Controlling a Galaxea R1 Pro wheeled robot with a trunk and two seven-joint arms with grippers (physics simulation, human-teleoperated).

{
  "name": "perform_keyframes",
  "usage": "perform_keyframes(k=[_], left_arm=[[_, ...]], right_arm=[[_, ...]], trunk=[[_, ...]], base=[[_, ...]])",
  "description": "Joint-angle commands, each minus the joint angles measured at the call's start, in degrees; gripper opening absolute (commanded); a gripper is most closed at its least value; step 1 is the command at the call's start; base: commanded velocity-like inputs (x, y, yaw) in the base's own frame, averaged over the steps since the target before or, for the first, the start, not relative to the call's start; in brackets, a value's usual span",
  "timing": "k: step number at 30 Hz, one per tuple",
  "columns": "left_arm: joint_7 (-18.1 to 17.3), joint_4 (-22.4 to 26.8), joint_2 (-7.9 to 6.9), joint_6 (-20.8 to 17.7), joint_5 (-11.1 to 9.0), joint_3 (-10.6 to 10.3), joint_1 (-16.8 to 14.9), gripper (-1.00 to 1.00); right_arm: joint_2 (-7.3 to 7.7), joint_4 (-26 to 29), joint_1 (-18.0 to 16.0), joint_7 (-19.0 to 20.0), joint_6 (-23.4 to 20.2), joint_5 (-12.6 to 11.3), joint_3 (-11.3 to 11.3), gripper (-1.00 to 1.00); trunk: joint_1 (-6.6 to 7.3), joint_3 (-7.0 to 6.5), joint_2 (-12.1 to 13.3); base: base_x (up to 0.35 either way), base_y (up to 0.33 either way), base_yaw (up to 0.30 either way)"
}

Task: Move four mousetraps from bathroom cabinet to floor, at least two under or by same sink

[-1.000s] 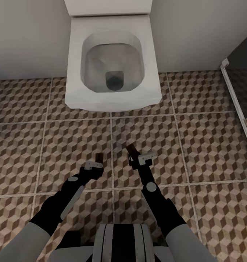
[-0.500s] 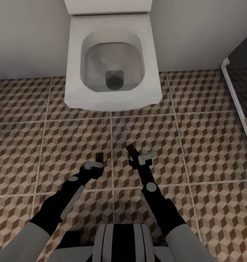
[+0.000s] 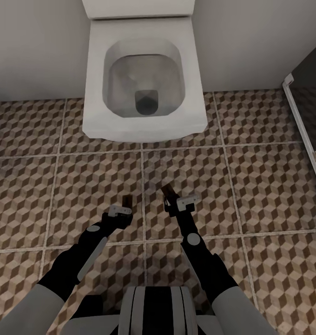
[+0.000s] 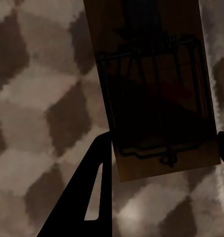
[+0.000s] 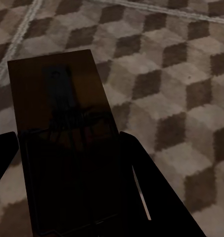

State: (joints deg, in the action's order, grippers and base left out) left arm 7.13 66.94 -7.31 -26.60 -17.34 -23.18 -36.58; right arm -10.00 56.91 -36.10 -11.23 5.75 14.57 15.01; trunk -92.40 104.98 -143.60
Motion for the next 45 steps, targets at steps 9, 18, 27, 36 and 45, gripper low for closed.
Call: perform_keyframes(k=[9, 18, 27, 36, 45], left_arm=[[0.5, 0.1, -0.07, -0.2, -0.5, -0.2, 0.0, -1.00], [0.5, 0.7, -0.07, -0.2, -0.5, -0.2, -0.1, -1.00], [0.5, 0.8, -0.07, -0.2, -0.5, -0.2, 0.0, -1.00], [0.5, 0.7, -0.07, -0.2, -0.5, -0.2, 0.0, -1.00], [0.5, 0.7, -0.07, -0.2, -0.5, -0.2, 0.0, -1.00]], right_arm=[[0.00, 0.0, 0.0, -0.5, 0.0, 0.5, 0.1, -1.00], [0.00, 0.1, 0.0, -0.5, 0.1, 0.5, 0.0, -1.00], [0.00, 0.7, 0.0, -0.5, 0.1, 0.7, -0.1, -1.00], [0.03, 0.8, 0.0, -0.5, 0.1, 0.7, -0.1, -1.00], [1.54, 0.8, 0.0, -0.4, 0.0, 0.7, -0.1, -1.00]], trunk=[[0.01, 0.02, 0.0], [0.01, 0.02, 0.0], [0.01, 0.02, 0.0], [0.01, 0.02, 0.0], [0.01, 0.02, 0.0]], base=[[0.000, 0.000, 0.000], [0.000, 0.000, 0.000], [0.000, 0.000, 0.000], [0.000, 0.000, 0.000], [0.000, 0.000, 0.000]])
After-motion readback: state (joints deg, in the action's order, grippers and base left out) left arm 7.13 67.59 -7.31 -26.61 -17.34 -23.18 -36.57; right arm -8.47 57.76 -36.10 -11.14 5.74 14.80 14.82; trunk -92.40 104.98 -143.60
